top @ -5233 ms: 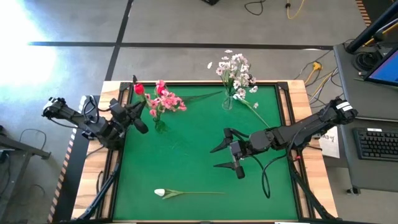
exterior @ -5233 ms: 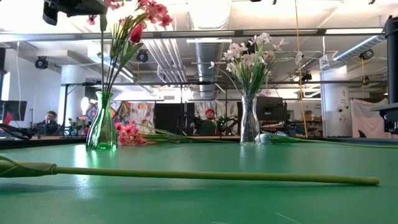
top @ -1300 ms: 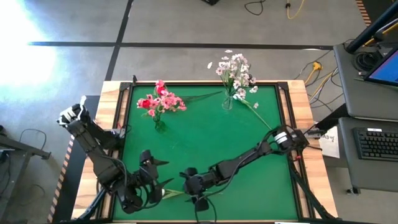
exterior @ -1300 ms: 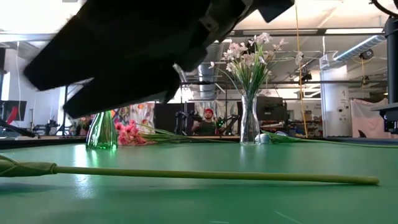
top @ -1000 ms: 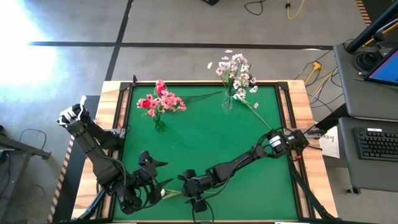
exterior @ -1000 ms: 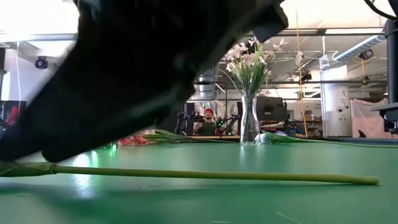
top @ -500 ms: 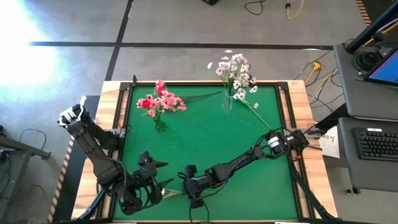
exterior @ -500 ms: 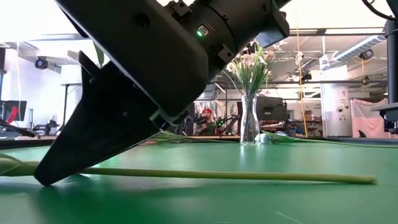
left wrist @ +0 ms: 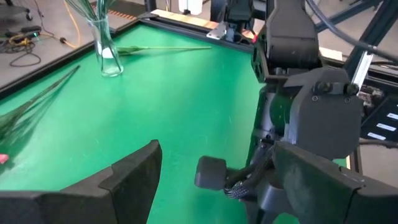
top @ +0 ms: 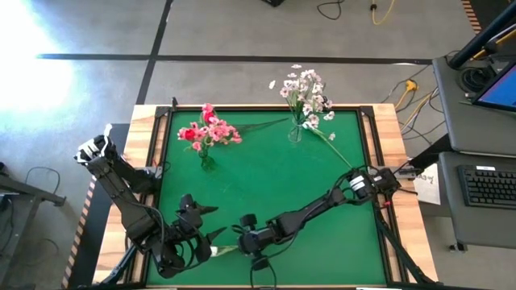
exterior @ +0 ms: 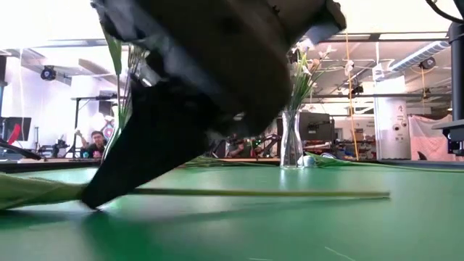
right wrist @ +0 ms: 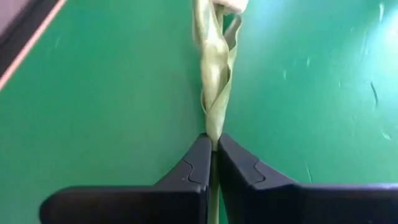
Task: Sort flowers into vase by color
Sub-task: Put the bottom white flower into the transparent vase
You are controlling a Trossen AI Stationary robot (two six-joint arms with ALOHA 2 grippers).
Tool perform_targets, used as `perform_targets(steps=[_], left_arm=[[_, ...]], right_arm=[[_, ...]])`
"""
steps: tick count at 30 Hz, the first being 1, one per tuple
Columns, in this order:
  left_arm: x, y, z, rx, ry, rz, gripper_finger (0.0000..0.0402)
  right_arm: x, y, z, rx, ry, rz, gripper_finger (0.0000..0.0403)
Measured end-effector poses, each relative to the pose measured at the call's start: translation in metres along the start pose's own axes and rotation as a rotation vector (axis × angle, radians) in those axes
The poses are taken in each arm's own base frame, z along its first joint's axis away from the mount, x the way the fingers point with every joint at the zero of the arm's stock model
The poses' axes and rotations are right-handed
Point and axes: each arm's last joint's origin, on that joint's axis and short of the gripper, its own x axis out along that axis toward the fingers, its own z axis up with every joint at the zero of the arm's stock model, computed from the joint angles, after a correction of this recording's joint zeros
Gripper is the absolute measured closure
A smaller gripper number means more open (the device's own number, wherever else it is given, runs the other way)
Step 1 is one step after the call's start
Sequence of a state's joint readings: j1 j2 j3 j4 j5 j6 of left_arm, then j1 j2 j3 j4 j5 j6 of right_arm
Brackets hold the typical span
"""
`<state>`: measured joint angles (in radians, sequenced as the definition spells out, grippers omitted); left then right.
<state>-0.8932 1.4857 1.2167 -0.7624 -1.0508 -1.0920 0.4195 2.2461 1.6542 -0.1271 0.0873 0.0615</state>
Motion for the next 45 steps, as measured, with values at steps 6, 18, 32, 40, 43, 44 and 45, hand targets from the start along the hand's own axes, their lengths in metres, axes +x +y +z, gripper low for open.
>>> perform_targets(steps=[6, 18, 32, 40, 43, 44, 45], left_arm=[[0.0, 0.0, 0.001, 0.01, -0.019, 0.01, 0.0109], [0.001, -0.002, 0.005, 0.105, -0.096, 0.037, 0.0109], [0.018, -0.004, 0.024, 0.302, -0.183, 0.119, 0.0109], [0.043, -0.019, 0.062, 0.439, -0.243, -0.11, 0.0109], [0.06, -0.017, 0.071, 0.462, -0.276, -0.112, 0.0109], [0.067, -0.016, 0.074, 0.465, -0.284, -0.117, 0.0109], [0.075, -0.016, 0.076, 0.465, -0.295, -0.134, 0.011]], right_arm=[[-0.05, 0.003, 0.017, -0.085, -0.056, 0.026, 0.039], [-0.15, -0.001, -0.025, -0.104, -0.351, 0.043, 0.039], [-0.223, -0.008, -0.027, -0.244, -0.936, 0.027, 0.039], [-0.242, -0.013, -0.005, -0.331, -1.165, -0.092, 0.039], [-0.246, -0.013, 0.002, -0.369, -1.188, -0.111, 0.039], [-0.248, -0.013, 0.004, -0.374, -1.197, -0.118, 0.039], [-0.249, -0.013, 0.006, -0.383, -1.206, -0.128, 0.039]])
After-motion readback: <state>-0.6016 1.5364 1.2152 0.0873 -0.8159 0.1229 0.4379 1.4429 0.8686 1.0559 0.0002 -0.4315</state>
